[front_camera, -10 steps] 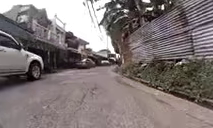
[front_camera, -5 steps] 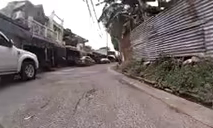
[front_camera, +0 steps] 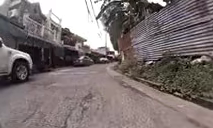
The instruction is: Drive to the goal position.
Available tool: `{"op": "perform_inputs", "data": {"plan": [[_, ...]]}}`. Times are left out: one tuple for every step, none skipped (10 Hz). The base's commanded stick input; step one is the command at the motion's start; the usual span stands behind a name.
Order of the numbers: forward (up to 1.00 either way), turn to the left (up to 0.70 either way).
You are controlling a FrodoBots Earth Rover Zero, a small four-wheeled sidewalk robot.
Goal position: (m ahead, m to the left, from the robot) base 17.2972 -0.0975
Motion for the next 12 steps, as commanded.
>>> {"op": "perform_inputs", "data": {"plan": [[0.70, 0.01], [0.70, 0.01], [0.70, 0.01], [0.70, 0.01], [0.70, 0.01], [0.70, 0.01], [0.70, 0.01], [0.70, 0.01], [0.70, 0.01], [0.70, 0.01], [0.70, 0.01], [0.70, 0.01]]}}
